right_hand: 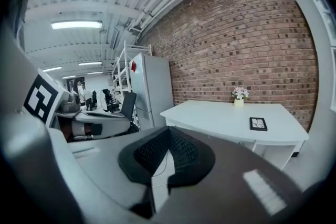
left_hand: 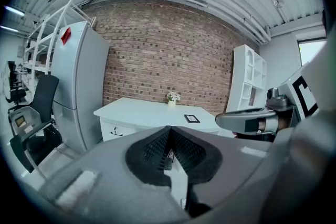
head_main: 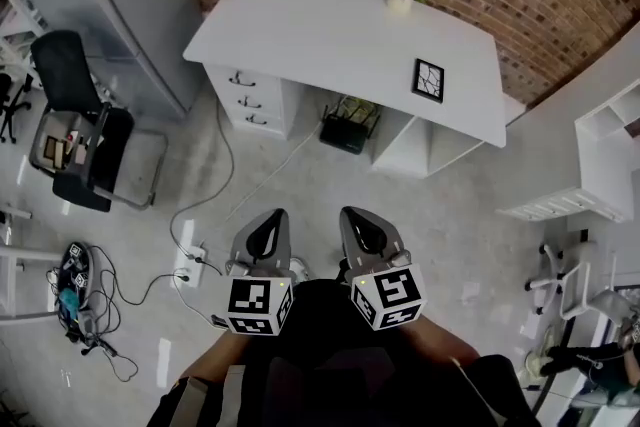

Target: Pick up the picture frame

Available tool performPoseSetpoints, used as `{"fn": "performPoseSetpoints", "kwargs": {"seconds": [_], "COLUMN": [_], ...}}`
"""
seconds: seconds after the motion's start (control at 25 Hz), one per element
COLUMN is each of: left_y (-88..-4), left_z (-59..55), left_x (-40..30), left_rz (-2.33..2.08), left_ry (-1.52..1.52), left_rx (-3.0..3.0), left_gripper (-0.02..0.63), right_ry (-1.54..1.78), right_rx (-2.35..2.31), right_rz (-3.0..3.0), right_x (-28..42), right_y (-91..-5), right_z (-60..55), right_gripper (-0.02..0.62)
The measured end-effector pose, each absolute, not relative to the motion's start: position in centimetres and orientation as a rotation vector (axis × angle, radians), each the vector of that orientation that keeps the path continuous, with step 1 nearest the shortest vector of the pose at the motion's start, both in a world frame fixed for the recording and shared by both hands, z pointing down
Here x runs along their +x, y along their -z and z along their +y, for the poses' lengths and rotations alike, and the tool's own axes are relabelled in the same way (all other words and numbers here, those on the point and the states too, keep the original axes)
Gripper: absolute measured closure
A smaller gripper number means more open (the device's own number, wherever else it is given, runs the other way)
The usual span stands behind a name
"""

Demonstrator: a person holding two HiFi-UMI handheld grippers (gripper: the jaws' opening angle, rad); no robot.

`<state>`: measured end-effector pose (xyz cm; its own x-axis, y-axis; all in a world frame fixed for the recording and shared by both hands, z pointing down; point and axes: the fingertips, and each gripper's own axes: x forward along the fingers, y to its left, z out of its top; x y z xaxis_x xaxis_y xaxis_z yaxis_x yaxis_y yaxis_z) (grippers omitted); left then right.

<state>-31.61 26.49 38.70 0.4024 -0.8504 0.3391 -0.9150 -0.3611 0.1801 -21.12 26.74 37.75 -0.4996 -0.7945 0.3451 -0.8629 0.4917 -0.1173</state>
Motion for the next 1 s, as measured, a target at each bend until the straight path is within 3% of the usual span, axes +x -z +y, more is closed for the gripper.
{"fn": "performPoseSetpoints", "kwargs": {"seconds": [1.0], "left_y": [-39.5], "left_z": [24.5], "left_x": [-29.8], "left_rz": [-1.494], "left_ry": [-0.254], "left_rx": [2.315], "left_gripper": [0.604], "right_ry": [-0.445], "right_rx": [1.421], "right_rz": [-2.465], "right_x": [-19.4], "right_y": [-38.4], "right_z": [24.6], "right_gripper": [0.595]}}
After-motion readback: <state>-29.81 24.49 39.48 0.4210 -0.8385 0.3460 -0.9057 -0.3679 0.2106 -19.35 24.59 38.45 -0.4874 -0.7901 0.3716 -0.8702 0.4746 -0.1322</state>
